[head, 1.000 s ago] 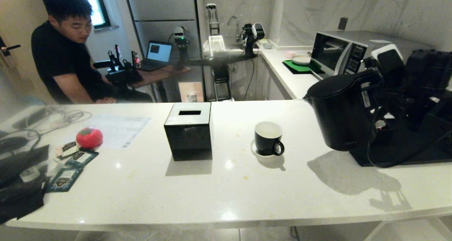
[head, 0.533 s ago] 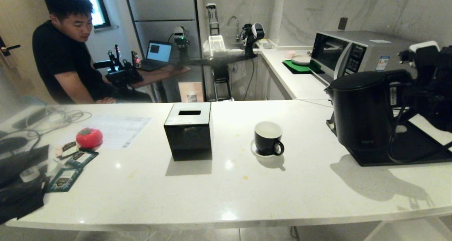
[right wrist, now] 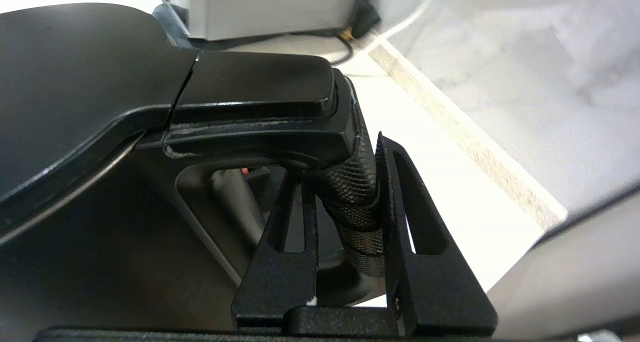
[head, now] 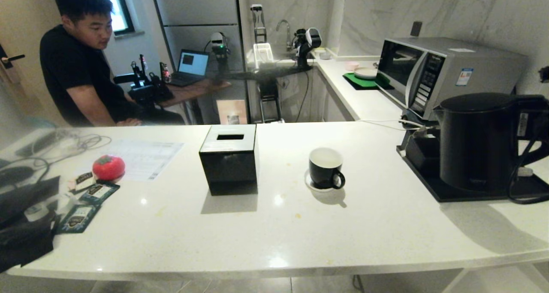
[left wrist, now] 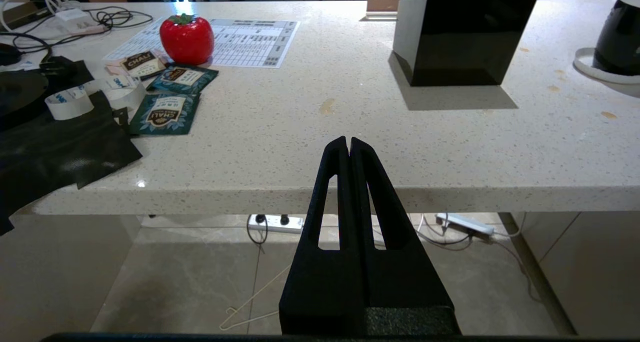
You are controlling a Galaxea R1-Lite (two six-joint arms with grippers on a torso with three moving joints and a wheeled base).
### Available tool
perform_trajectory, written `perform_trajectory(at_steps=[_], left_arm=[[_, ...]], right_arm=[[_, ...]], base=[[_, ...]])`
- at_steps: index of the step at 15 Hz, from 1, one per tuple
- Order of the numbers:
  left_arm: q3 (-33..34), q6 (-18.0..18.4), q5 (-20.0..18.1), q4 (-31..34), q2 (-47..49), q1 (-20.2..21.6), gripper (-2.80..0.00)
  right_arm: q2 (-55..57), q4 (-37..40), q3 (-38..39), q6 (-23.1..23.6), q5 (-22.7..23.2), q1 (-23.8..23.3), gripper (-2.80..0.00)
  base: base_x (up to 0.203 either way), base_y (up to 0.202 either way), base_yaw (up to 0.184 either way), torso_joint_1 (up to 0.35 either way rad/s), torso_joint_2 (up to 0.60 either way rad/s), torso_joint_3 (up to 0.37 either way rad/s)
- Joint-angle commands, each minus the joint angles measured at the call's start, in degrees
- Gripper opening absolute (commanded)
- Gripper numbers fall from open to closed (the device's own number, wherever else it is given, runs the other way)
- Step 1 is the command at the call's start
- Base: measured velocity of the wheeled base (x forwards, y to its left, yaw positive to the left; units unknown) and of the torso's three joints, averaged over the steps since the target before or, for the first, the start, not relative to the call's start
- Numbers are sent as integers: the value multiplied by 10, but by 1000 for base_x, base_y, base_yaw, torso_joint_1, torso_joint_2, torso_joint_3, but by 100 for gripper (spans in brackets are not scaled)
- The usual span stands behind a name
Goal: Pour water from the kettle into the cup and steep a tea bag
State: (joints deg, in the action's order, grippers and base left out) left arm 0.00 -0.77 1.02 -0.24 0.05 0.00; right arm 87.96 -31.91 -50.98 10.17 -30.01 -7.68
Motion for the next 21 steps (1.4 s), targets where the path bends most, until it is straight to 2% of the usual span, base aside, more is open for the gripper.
perform_trajectory(at_steps=[1, 9, 16, 21], left_arm=[[0, 0, 0, 0, 0, 0, -280], [0, 0, 0, 0, 0, 0, -280], [0, 0, 0, 0, 0, 0, -280], [0, 0, 0, 0, 0, 0, -280]], right_arm=[[-9, -3, 4, -11, -2, -20, -280], [-20, -6, 25, -42, -2, -99, -280], [-19, -9, 50, -81, -1, -202, -280], [-2, -13, 45, -106, 4, -243, -280]], base=[[0, 0, 0, 0, 0, 0], [0, 0, 0, 0, 0, 0], [0, 0, 0, 0, 0, 0], [0, 0, 0, 0, 0, 0]])
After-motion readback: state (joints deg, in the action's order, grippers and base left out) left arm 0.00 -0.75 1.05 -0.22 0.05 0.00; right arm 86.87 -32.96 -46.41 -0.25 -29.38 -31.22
